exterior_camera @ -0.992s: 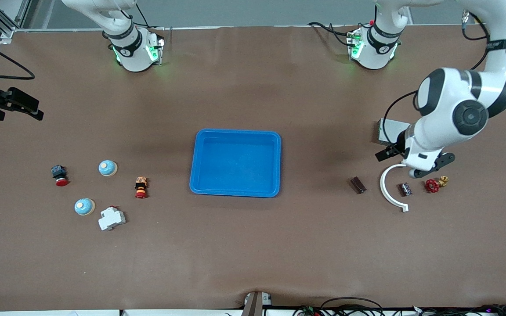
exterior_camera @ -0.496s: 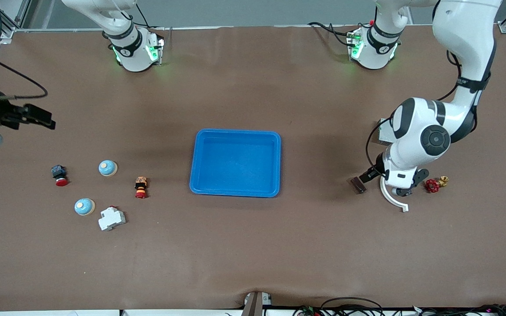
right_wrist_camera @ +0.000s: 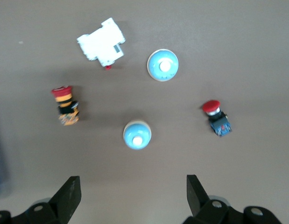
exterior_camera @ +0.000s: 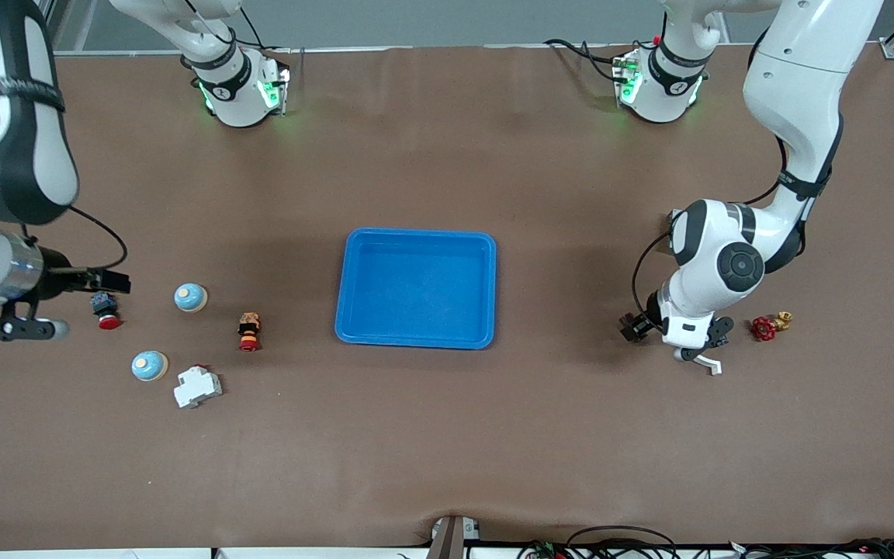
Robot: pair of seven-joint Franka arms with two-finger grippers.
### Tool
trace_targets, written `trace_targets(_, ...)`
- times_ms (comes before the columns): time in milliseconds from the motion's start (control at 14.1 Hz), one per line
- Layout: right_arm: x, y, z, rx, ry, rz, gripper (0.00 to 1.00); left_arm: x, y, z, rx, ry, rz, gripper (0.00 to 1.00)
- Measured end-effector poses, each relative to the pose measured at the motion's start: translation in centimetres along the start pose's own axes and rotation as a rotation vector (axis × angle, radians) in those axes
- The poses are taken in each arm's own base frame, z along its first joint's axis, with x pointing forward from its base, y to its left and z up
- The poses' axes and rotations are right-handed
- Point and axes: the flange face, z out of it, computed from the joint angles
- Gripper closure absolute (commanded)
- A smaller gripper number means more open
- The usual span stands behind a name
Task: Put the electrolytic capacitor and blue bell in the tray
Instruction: 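Grasp the capacitor with the left gripper while the right gripper reaches the bell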
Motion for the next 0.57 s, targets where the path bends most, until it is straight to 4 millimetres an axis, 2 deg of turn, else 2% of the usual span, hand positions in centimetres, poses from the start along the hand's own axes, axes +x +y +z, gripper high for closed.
trace_targets(142, 0.2, 0.3, 3.6, 0.002, 0.007, 0.0, 0.0, -0.1, 0.1, 0.1, 0.001, -0.001, 0.003, 0.77)
trace_targets(213, 0.1, 0.3, 5.1, 0.002, 0.011, -0.002, 0.0, -0.2, 0.2, 0.1, 0.001, -0.002, 0.004, 0.91)
trace_targets(284, -0.1, 0.2, 6.6, 0.003, 0.019, -0.005, 0.0, -0.2, 0.2, 0.1, 0.001, -0.002, 0.005, 1.0)
trace_targets(567, -1.3, -0.4, 12.8, 0.006, 0.073, -0.014, 0.0, -0.6, 0.5, 0.1, 0.001, -0.003, -0.001, 1.0)
